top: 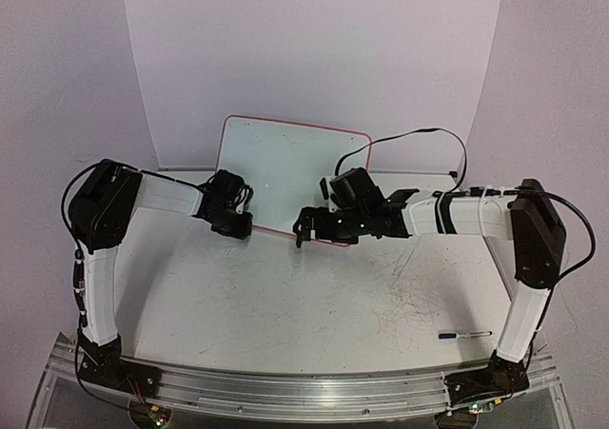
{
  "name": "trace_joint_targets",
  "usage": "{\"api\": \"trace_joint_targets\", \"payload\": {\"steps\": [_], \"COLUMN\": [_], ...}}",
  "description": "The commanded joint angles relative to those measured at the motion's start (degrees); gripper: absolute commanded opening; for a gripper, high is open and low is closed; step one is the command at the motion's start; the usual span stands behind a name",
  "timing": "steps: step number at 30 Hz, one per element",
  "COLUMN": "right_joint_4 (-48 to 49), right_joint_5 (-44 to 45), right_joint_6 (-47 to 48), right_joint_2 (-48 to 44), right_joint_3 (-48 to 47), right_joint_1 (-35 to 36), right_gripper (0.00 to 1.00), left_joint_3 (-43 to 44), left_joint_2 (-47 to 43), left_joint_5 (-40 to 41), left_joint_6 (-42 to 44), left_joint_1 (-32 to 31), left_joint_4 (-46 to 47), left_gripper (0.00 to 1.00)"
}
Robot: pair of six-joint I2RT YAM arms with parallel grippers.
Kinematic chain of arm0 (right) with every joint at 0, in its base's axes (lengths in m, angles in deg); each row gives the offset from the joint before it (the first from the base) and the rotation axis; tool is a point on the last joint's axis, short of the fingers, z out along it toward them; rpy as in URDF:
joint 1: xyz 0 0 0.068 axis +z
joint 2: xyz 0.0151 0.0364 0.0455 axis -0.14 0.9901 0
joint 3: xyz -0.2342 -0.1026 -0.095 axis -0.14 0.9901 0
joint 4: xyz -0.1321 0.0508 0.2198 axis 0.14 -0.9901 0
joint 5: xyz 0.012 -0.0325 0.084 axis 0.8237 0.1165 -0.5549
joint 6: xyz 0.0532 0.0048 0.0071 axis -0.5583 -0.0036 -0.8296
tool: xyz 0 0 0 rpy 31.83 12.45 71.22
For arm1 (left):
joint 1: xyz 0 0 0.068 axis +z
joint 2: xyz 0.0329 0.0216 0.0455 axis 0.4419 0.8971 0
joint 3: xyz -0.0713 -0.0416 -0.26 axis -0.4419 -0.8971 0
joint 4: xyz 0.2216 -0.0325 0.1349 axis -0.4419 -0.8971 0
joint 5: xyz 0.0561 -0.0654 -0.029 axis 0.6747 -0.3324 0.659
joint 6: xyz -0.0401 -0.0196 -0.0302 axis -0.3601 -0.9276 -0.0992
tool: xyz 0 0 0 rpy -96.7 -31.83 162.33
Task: Write a sentence on the whiteboard
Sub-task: Move the whiteboard to the center of the board.
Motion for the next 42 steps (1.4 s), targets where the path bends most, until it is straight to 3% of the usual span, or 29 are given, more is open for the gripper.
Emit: {"api": "trace_joint_targets", "payload": {"steps": [1,5,14,26,37,42], "right_joint_4": [0.58,0.5,0.4,0.72,1.45,2.65], "right_joint_5": [2.75,4.46,14.5,21.12,17.87,16.7], "right_joint_6": [1.02,1.2,1.87,1.29,3.61,1.91], "right_joint_2": [-3.89,-4.96,-13.43,-24.15,-25.97,-29.36], "right_joint_3": [1.32,2.47,8.99,19.2,30.35,35.81], "right_joint_1": [-0.03,-0.03,-0.02,-0.16,-0.15,-0.14], "right_gripper": [0.98,0.98,0.98,0.98,0.98,0.97], "left_joint_3": [2.14,1.71,0.19,-0.79,1.71,0.19], "left_joint_2": [-0.09,-1.26,-2.56,-4.19,-0.12,0.35], "left_joint_5": [0.01,0.83,10.72,20.02,23.29,24.17], "left_joint_6": [0.81,0.07,-5.72,-19.24,-31.26,-43.14], "left_joint_1": [-0.75,-2.57,-10.05,-22.2,-33.52,-35.9], "left_joint_4": [0.48,0.5,0.39,0.3,0.05,0.04], "left_gripper": [0.18,0.11,0.0,0.0,0.0,0.0]}}
